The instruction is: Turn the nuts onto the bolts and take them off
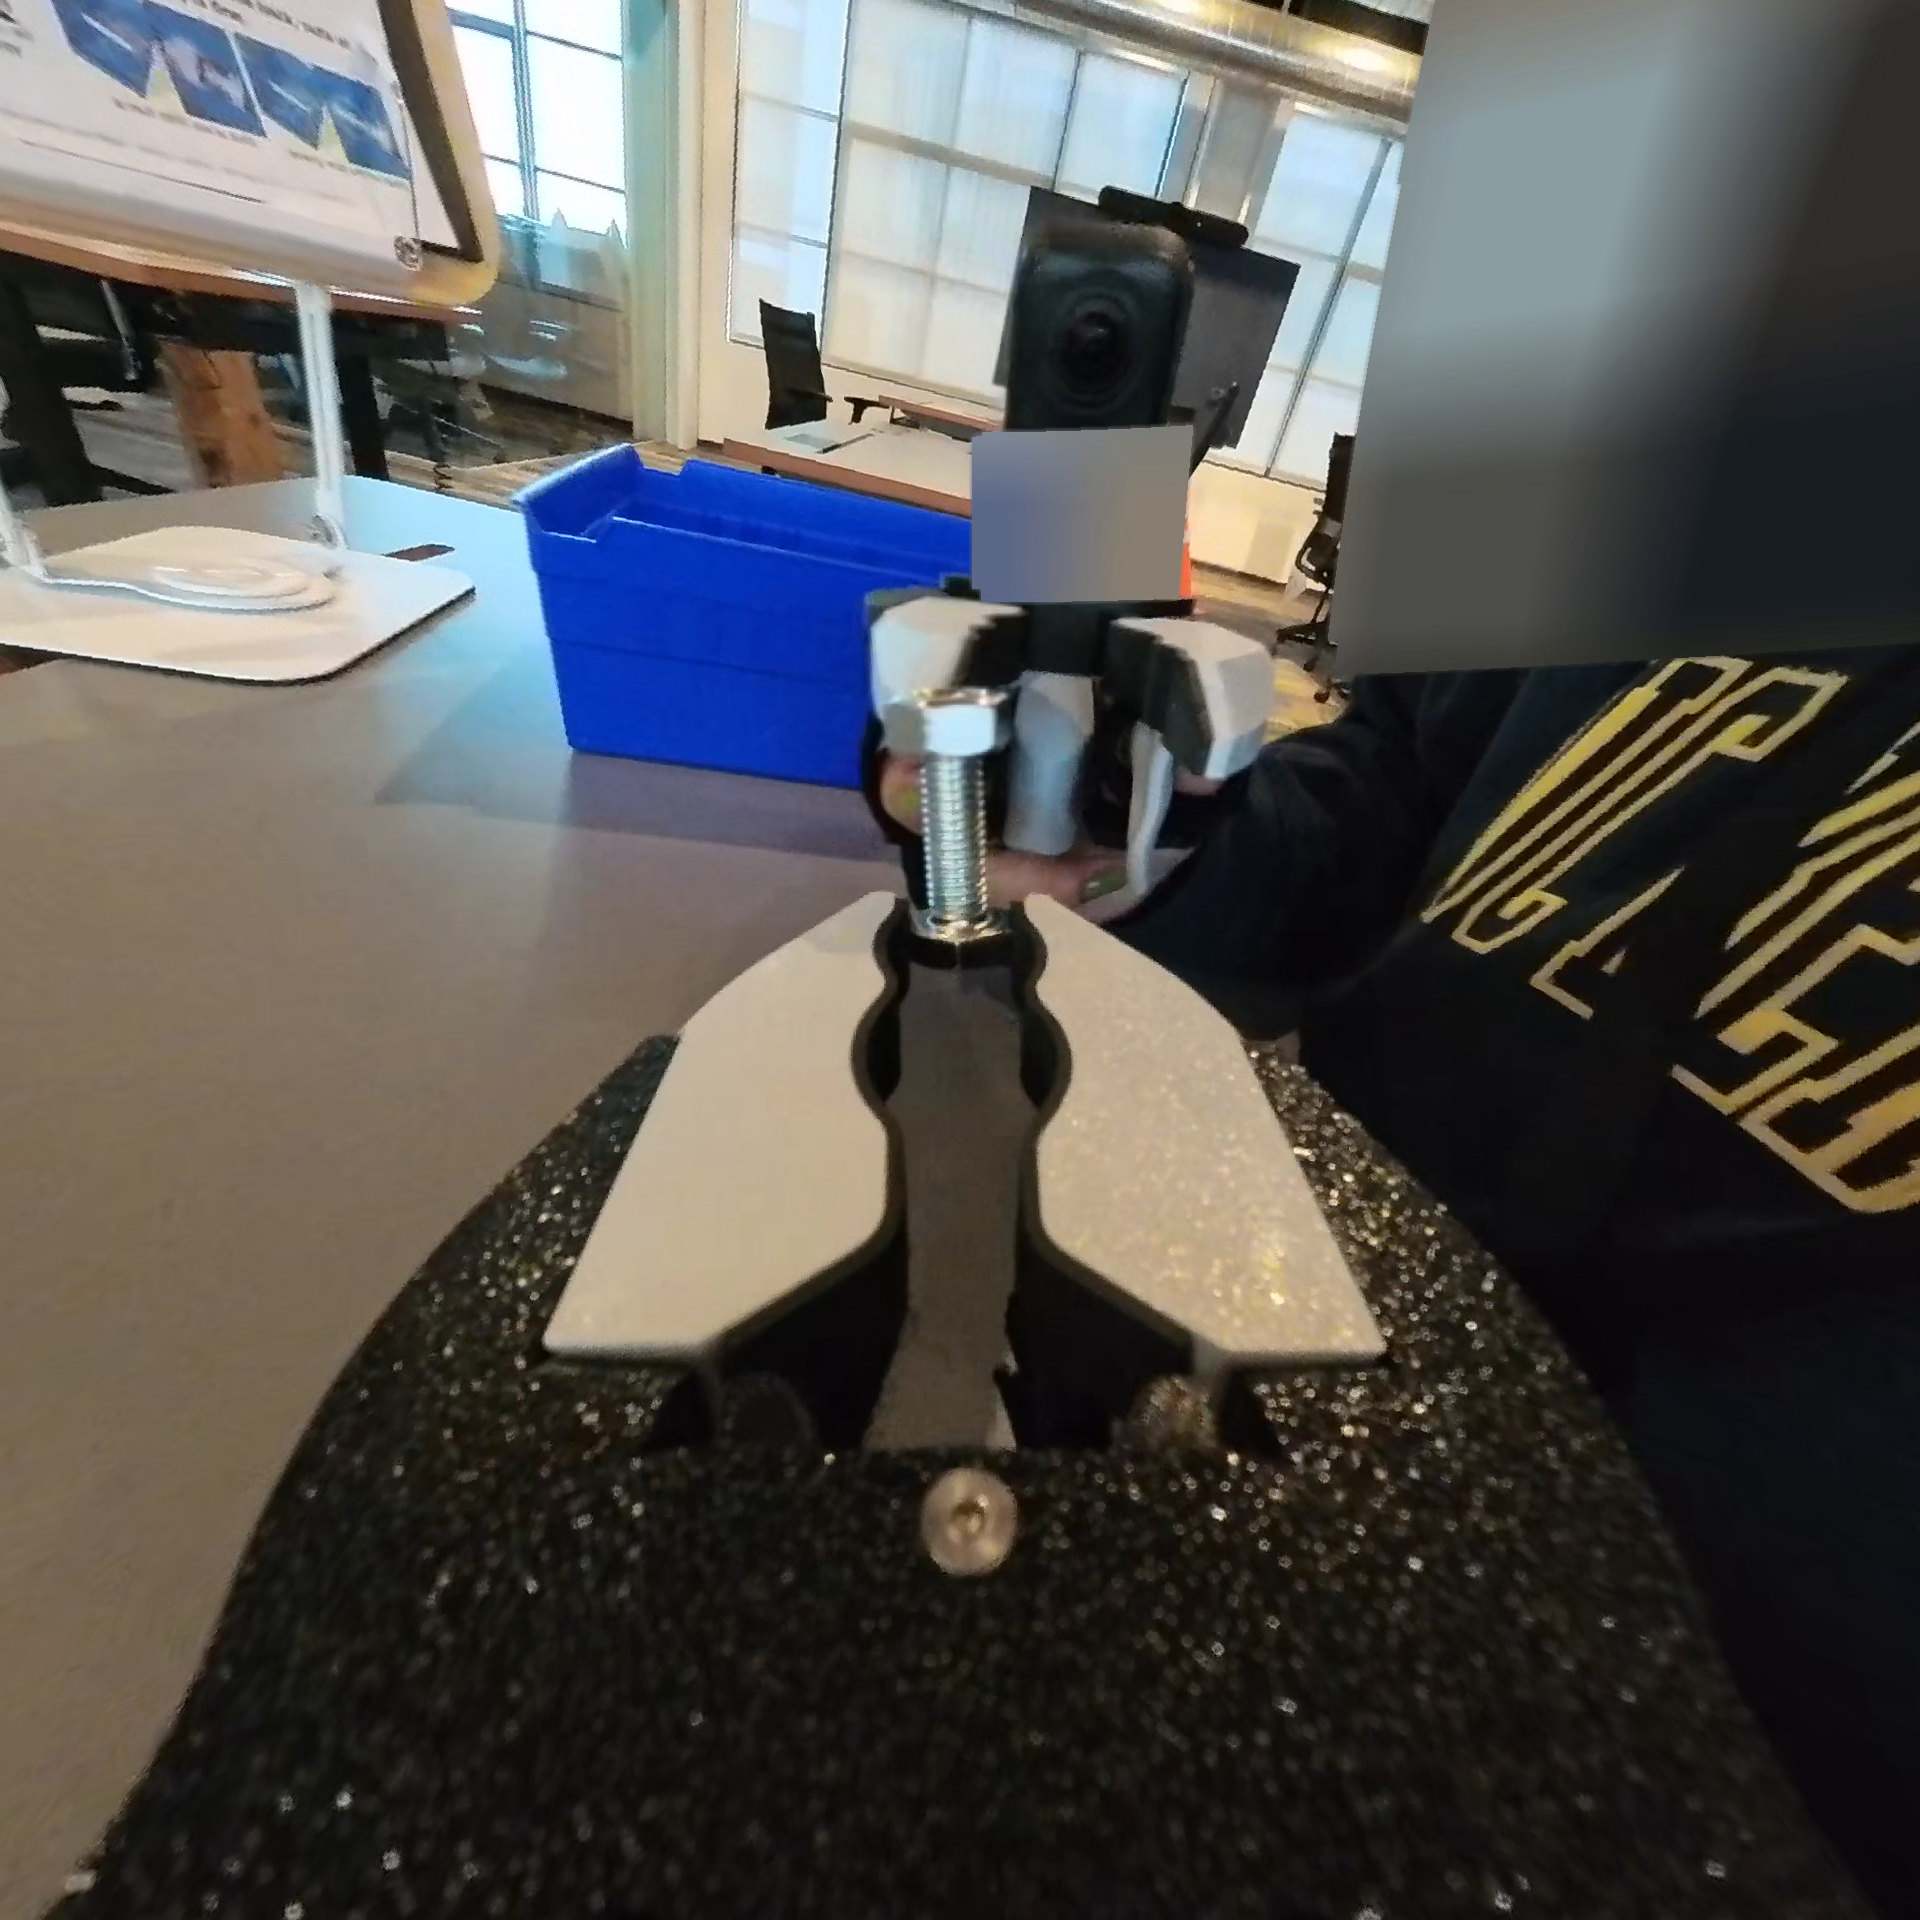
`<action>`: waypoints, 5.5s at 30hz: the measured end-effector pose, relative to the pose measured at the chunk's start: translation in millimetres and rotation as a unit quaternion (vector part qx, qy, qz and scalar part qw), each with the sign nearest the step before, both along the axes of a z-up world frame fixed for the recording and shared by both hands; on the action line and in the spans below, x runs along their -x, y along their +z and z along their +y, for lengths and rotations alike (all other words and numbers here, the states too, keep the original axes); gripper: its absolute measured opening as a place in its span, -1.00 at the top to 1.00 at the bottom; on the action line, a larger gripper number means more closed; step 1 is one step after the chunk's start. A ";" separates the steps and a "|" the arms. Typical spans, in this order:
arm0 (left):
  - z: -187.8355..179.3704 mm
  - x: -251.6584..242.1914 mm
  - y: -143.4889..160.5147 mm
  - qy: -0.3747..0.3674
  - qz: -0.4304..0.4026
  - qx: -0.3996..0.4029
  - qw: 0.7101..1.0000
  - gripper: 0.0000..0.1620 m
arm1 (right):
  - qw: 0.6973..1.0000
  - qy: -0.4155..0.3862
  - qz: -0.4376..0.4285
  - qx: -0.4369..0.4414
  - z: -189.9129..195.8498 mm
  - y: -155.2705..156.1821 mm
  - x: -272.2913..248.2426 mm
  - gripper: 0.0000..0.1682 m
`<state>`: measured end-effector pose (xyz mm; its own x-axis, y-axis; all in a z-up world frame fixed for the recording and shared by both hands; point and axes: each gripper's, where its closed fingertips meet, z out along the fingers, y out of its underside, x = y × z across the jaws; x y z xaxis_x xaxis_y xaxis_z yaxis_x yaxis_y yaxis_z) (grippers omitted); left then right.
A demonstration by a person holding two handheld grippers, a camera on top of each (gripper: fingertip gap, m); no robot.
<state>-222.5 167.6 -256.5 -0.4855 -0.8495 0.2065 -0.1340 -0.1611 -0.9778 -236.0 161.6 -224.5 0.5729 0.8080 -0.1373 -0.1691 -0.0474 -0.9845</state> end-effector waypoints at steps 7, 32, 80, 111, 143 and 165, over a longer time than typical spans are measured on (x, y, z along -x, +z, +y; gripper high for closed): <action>-24.1 -1.2 -8.9 -0.051 0.023 -0.011 0.998 0.78 | 1.000 0.006 0.027 -0.011 -0.8 3.5 2.0 0.39; -27.2 2.3 -8.9 -0.070 0.021 -0.014 0.997 0.78 | 0.999 0.031 0.025 -0.012 -4.4 0.3 8.7 0.34; -22.8 9.6 10.8 -0.101 -0.011 0.075 0.992 0.79 | 0.997 0.038 0.004 -0.072 -16.1 8.3 13.7 0.38; -15.2 13.3 19.9 -0.102 -0.033 0.107 0.988 0.79 | 0.998 0.045 -0.002 -0.052 -14.6 2.8 6.7 0.47; -20.9 9.6 -20.3 -0.118 0.109 0.065 0.985 0.78 | 0.968 0.027 -0.250 -0.021 -14.6 -42.1 -0.8 0.55; -21.8 9.5 -24.9 -0.119 0.120 0.055 0.984 0.79 | 0.970 0.069 -0.231 -0.020 -26.2 -38.5 4.5 0.54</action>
<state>-232.0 145.8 -281.4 -0.5942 -0.6831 0.4246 -0.4058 -0.2012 -0.8915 -240.4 135.4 -263.0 0.4513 0.8812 0.1411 0.2955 0.0016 -0.9554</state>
